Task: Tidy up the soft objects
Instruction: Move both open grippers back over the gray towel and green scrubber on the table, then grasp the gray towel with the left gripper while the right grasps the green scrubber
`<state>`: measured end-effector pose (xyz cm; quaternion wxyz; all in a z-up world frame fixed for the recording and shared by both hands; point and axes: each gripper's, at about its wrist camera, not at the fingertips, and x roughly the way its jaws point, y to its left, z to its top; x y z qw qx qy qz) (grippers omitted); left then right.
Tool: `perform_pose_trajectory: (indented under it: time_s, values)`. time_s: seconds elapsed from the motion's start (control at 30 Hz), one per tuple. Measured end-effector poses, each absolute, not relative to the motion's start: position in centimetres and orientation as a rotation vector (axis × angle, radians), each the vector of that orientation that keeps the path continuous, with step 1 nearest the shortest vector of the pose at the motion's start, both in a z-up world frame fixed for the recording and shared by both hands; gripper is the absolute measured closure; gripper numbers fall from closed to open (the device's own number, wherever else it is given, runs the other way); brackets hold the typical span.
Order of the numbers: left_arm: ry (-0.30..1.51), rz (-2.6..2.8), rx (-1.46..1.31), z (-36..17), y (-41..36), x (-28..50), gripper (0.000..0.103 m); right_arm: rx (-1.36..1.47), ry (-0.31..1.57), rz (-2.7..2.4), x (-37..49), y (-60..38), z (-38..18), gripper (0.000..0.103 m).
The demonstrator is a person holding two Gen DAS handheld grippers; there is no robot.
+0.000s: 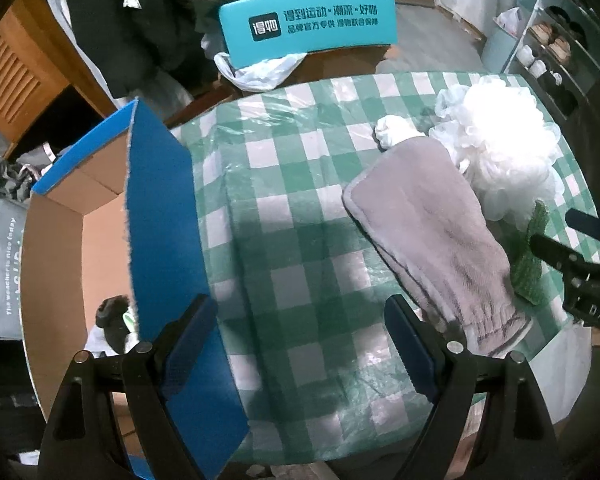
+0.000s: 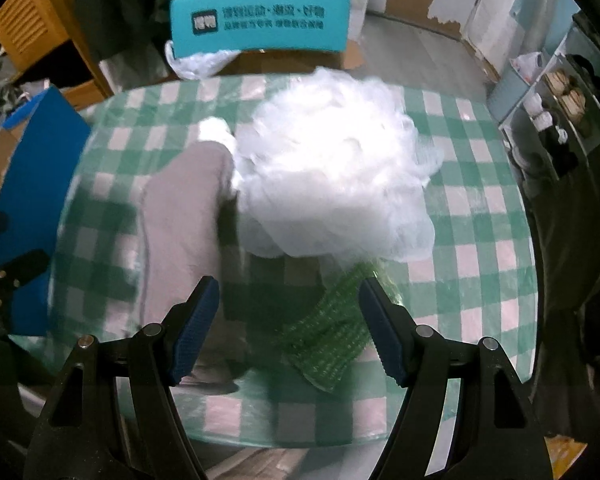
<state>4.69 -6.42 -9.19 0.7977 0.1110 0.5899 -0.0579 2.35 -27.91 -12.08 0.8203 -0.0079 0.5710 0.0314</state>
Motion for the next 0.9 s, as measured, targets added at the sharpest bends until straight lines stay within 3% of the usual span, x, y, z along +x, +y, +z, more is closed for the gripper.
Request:
perform_pose_trajectory:
  time_s: [0.9]
  values:
    - [1.309, -0.107, 0.245, -11.0, -6.5, 5.4, 0.016, -0.033, 1.317, 0.177, 1.7, -24.2, -15.7, 0.031]
